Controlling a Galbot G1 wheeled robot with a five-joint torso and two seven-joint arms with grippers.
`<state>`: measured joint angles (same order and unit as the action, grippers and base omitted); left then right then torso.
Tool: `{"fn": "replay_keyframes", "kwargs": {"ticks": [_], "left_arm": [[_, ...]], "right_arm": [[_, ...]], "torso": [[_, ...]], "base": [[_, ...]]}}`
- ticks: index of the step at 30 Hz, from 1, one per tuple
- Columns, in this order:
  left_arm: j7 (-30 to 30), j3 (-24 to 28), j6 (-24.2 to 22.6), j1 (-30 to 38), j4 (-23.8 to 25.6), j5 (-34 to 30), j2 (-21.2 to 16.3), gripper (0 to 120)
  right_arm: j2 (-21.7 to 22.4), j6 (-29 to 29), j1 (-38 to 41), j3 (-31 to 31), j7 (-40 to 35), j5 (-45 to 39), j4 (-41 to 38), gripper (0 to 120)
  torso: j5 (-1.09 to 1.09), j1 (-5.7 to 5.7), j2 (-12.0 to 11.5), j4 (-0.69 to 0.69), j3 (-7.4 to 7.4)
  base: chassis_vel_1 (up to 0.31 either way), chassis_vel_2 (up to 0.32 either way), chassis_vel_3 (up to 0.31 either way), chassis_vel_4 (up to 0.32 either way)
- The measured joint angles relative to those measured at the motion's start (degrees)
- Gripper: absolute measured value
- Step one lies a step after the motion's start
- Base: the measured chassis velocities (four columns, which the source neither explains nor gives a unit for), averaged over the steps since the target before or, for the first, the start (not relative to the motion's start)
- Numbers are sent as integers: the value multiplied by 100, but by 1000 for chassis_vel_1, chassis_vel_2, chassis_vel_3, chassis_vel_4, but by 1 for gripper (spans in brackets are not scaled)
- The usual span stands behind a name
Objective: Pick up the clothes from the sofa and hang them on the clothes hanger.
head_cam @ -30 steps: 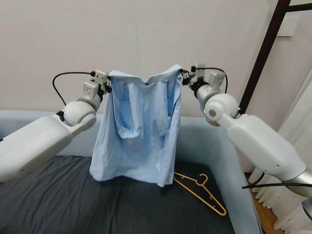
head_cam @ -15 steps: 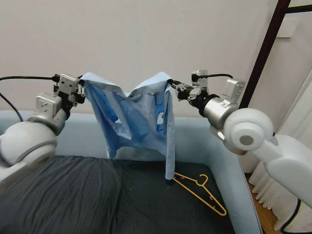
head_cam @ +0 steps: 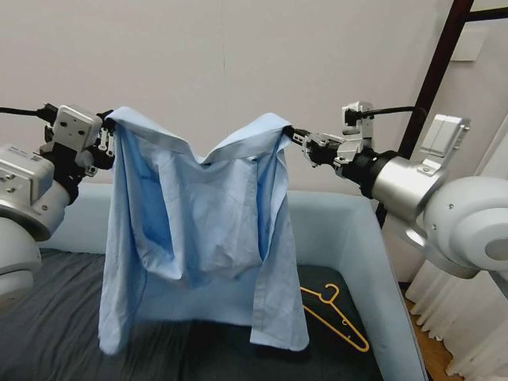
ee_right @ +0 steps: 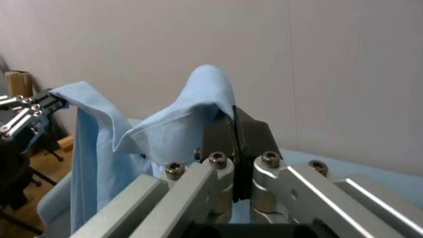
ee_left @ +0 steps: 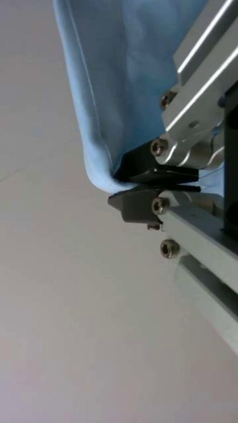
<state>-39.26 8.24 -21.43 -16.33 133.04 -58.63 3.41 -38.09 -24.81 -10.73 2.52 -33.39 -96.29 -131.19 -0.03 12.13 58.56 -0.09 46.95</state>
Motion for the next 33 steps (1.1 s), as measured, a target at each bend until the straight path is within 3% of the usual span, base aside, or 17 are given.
{"fn": "replay_keyframes", "kwargs": {"ticks": [2,3,8,9,13,19,21,27,33], "left_arm": [[2,118,-4,-236,-352,246,342,0],[2,118,-4,-236,-352,246,342,0],[-1,360,13,-787,-1323,684,1218,0],[-1,360,13,-787,-1323,684,1218,0],[15,614,34,-692,-1970,929,1817,0],[36,1196,49,-258,-2484,1137,2369,0],[38,1384,88,-253,-2764,1308,2722,0],[87,1357,284,-1043,-3283,1917,3343,0],[268,1205,637,-1915,-3973,2343,4005,0]], "right_arm": [[-146,12,-175,174,-23,227,186,0],[-146,12,-175,174,-23,227,186,0],[-683,165,-613,661,82,1005,847,0],[-683,165,-613,661,82,1005,847,0],[-1136,225,-727,843,229,1382,1369,0],[-1263,231,-911,848,426,1632,1725,0],[-1260,278,-1261,807,610,1941,1940,0],[-1441,436,-2004,871,1053,2766,2568,0],[-2012,604,-2333,1093,1502,3398,3646,0]], "torso": [[-2,1,0,1,1],[-2,1,0,1,1],[-3,2,-2,3,3],[-3,2,-2,3,3],[-2,3,-2,4,2],[-1,2,-2,3,1],[3,2,-2,1,1],[1,2,-2,-1,1],[0,0,-2,8,1]], "base": [[0,0,0,0],[0,0,0,0],[0,0,0,0],[0,0,0,0],[0,0,0,0],[0,0,0,0],[0,0,0,0],[0,0,0,0],[0,0,0,0]]}}
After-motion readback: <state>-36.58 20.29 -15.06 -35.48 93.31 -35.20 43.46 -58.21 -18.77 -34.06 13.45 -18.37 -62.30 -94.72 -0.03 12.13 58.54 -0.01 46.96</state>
